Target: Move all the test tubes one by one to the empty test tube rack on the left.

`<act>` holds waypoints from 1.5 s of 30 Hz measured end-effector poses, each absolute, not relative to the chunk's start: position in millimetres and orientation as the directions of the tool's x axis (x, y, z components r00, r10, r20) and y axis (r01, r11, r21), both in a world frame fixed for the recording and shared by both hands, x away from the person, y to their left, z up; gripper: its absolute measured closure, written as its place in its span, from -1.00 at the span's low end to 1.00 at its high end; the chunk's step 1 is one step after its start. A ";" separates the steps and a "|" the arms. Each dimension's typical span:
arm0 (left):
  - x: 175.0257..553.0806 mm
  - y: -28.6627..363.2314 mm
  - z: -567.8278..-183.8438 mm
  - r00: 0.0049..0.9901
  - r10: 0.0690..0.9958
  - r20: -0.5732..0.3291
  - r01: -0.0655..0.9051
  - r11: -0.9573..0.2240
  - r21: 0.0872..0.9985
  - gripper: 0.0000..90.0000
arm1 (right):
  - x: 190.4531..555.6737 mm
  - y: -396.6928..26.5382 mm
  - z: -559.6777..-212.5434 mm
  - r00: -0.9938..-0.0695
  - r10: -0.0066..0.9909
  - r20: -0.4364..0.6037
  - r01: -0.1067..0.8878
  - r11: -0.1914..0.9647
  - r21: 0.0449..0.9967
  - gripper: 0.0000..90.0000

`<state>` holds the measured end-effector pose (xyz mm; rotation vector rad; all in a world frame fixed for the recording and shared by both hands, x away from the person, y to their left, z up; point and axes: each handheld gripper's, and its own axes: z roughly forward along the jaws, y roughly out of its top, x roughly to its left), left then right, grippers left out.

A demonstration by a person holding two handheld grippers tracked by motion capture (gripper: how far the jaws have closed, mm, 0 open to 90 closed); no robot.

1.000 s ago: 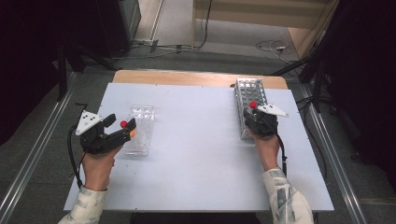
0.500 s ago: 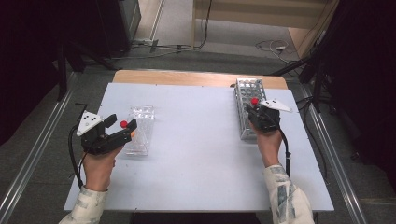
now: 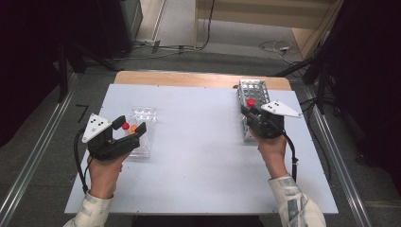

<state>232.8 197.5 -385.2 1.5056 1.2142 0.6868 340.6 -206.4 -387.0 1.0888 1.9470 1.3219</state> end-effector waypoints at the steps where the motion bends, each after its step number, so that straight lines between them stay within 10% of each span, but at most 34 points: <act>1: 232.2 194.4 -385.1 0.332 0.929 -0.165 0.338 0.046 0.940 -0.43 | 337.6 -202.7 -388.0 -0.542 0.840 0.008 0.321 0.199 0.926 0.58; 18: 229.6 114.1 -393.8 0.547 0.828 -0.120 0.359 -0.103 0.928 -0.35 | 293.8 -110.6 -430.7 -0.774 0.631 0.045 0.340 0.355 0.871 0.58; 30: 233.6 100.3 -403.7 0.618 0.779 -0.105 0.358 -0.160 0.920 0.27 | 271.6 -79.2 -435.4 -0.845 0.534 0.033 0.296 0.414 0.861 0.58; 45: 233.2 99.7 -406.0 0.622 0.779 -0.076 0.345 -0.185 0.920 0.55 | 266.9 -77.0 -433.7 -0.861 0.507 0.047 0.294 0.419 0.859 0.37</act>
